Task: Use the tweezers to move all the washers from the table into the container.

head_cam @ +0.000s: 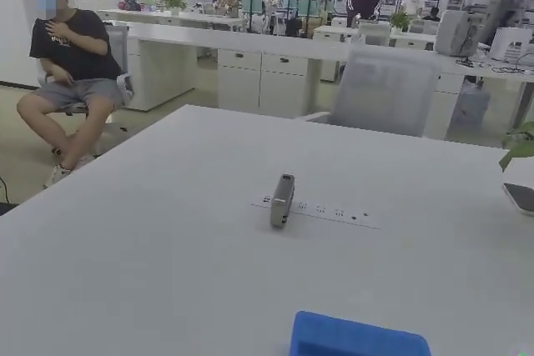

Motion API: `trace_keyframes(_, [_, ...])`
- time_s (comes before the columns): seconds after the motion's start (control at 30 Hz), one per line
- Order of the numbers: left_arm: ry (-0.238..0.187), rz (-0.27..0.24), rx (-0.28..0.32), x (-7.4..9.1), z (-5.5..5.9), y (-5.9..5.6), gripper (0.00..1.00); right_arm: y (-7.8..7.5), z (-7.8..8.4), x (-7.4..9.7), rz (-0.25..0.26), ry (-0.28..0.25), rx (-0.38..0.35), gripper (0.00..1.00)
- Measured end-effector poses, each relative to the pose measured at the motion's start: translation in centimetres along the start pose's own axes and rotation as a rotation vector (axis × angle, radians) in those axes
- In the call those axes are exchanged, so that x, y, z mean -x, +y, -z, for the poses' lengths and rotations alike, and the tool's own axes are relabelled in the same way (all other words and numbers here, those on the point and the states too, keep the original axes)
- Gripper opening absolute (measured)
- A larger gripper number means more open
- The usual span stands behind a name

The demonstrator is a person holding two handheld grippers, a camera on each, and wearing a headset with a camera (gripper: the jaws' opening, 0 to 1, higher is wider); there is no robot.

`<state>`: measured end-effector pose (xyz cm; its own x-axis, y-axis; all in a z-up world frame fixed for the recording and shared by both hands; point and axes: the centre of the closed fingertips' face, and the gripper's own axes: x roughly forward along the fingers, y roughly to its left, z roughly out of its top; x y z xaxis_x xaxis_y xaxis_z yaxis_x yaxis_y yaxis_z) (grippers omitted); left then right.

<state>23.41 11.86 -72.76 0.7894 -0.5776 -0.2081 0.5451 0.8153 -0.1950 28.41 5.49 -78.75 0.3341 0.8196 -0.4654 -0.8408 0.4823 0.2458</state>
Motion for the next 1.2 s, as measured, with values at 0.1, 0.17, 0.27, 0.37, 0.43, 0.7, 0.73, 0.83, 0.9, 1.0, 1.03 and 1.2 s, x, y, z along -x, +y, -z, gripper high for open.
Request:
trace_keyframes(0.1, [-0.001,-0.001,-0.001,0.0,0.0,0.0,0.78,-0.1,1.4,-0.9,-0.004,0.037,-0.018,0.03])
trace_keyframes(0.17, [-0.003,-0.003,0.001,0.0,-0.1,0.1,0.78,-0.8,2.2,-1.3,0.008,0.060,-0.018,0.03])
trace_keyframes(0.27, [-0.007,-0.007,0.001,0.1,-0.1,0.2,0.78,-1.5,2.2,-1.6,0.021,0.061,-0.021,0.03])
trace_keyframes(0.37, [-0.009,-0.011,0.003,0.1,-0.2,0.3,0.78,-1.9,2.0,-2.0,0.045,0.061,-0.002,0.03])
trace_keyframes(0.43, [-0.012,-0.012,0.005,0.1,-0.2,0.3,0.78,-2.7,2.3,-2.4,0.073,0.076,0.018,0.03])
trace_keyframes(0.7, [-0.009,-0.010,0.003,0.2,-0.2,0.2,0.78,-2.5,1.7,-2.9,0.069,0.045,-0.021,0.04])
trace_keyframes(0.73, [-0.009,-0.009,0.004,0.1,-0.2,0.2,0.78,-2.5,1.7,-3.0,0.068,0.046,-0.022,0.04])
trace_keyframes(0.83, [-0.005,-0.010,0.001,0.1,-0.1,0.3,0.78,-1.8,1.6,-3.0,0.070,0.045,-0.024,0.04])
trace_keyframes(0.9, [-0.006,-0.011,0.002,0.2,-0.1,0.3,0.77,-2.0,1.8,-2.9,0.065,0.048,-0.034,0.04])
trace_keyframes(1.0, [-0.008,-0.013,0.004,0.2,-0.1,0.3,0.77,-1.9,1.8,-2.9,0.057,0.051,-0.037,0.04])
trace_keyframes(1.03, [-0.008,-0.012,0.003,0.2,-0.1,0.3,0.77,-2.3,1.9,-2.8,0.056,0.052,-0.036,0.04])
trace_keyframes(1.2, [-0.004,-0.010,0.000,0.1,-0.1,0.2,0.77,-1.9,1.8,-2.8,0.048,0.055,-0.035,0.04])
